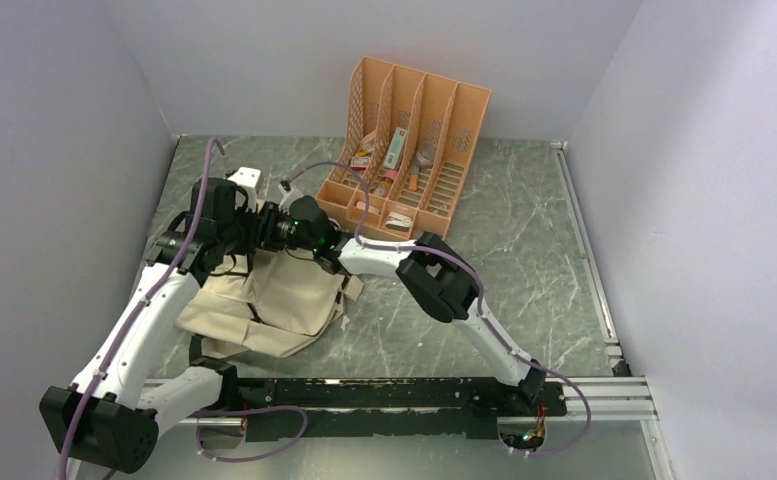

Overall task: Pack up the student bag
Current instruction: Place the stationery in the student bag.

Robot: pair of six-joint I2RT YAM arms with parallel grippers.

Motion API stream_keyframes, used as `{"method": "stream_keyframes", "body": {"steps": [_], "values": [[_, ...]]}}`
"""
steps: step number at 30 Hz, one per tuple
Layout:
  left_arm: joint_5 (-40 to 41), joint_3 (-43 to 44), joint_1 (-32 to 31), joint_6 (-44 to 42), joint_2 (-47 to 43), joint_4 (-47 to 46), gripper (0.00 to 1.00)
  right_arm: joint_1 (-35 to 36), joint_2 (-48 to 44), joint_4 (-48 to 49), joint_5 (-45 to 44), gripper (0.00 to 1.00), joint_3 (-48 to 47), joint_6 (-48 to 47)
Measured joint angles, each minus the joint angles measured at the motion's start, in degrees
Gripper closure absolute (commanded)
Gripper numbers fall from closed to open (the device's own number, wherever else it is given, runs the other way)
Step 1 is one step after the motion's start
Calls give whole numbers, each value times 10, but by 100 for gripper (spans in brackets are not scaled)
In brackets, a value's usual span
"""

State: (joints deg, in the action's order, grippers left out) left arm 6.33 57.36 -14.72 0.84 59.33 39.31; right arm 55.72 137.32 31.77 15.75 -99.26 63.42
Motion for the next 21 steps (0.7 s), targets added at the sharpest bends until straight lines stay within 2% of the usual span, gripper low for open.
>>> {"method": "stream_keyframes", "body": {"steps": [4, 9, 21], "values": [[8, 0, 0, 0, -3, 6, 95, 15, 3, 5, -19, 63, -6, -43], [9, 0, -1, 0, -11, 13, 95, 18, -32, 26, -31, 52, 62, -84], [14, -2, -1, 0, -14, 12, 95, 14, -189, -3, -64, 49, 201, -210]]}}
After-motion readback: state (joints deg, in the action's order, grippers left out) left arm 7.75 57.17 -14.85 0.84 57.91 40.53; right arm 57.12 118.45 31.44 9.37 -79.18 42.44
